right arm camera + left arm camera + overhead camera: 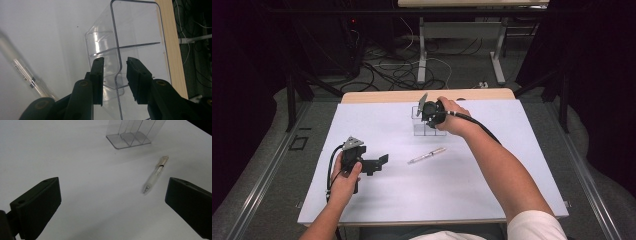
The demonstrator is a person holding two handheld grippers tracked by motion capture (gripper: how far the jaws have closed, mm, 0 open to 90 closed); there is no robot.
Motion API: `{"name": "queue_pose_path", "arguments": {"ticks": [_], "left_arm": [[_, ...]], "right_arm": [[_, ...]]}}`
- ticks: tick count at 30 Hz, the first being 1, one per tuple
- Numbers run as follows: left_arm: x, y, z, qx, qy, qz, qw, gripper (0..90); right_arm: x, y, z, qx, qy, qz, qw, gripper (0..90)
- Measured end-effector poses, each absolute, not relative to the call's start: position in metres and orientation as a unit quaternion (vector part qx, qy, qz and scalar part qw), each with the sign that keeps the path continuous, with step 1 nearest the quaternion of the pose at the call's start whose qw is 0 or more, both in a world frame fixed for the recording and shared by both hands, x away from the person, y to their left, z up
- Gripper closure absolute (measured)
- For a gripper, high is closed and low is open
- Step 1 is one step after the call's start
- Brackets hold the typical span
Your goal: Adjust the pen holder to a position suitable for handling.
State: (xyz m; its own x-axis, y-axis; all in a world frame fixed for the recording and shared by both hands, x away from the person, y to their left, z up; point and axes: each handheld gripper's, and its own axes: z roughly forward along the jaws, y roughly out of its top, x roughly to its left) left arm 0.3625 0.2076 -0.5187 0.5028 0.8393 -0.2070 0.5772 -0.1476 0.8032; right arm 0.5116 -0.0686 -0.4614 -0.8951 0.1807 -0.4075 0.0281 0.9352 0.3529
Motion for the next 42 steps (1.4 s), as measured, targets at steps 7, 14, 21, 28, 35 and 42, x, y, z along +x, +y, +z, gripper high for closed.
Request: {"name": "queue_pose_path", "arguments": {"ticks": [7,14,21,28,35,42], "left_arm": [[0.363,0.207,-0.52,0.744,0.476,0.144,0.447,0.6],[0.363,0.207,-0.52,0.744,0.477,0.144,0.445,0.6],[0.364,0.207,-0.519,0.746,0.477,0.141,0.443,0.6],[0.364,0.207,-0.52,0.746,0.476,0.142,0.443,0.6],[0.364,0.208,-0.52,0.747,0.478,0.142,0.44,0.6],[0.364,0.207,-0.52,0.747,0.478,0.142,0.44,0.6]], "right_arm": [[0.513,-0.066,-0.465,0.053,0.961,0.166,0.213,72.3],[0.511,-0.065,-0.463,0.046,0.964,0.161,0.207,83.3],[0.508,-0.065,-0.461,0.037,0.969,0.158,0.188,85.8],[0.506,-0.064,-0.461,0.013,0.971,0.151,0.186,87.2],[0.502,-0.065,-0.461,0.0,0.973,0.148,0.177,88.3],[0.496,-0.065,-0.46,-0.01,0.974,0.149,0.171,88.3]]}}
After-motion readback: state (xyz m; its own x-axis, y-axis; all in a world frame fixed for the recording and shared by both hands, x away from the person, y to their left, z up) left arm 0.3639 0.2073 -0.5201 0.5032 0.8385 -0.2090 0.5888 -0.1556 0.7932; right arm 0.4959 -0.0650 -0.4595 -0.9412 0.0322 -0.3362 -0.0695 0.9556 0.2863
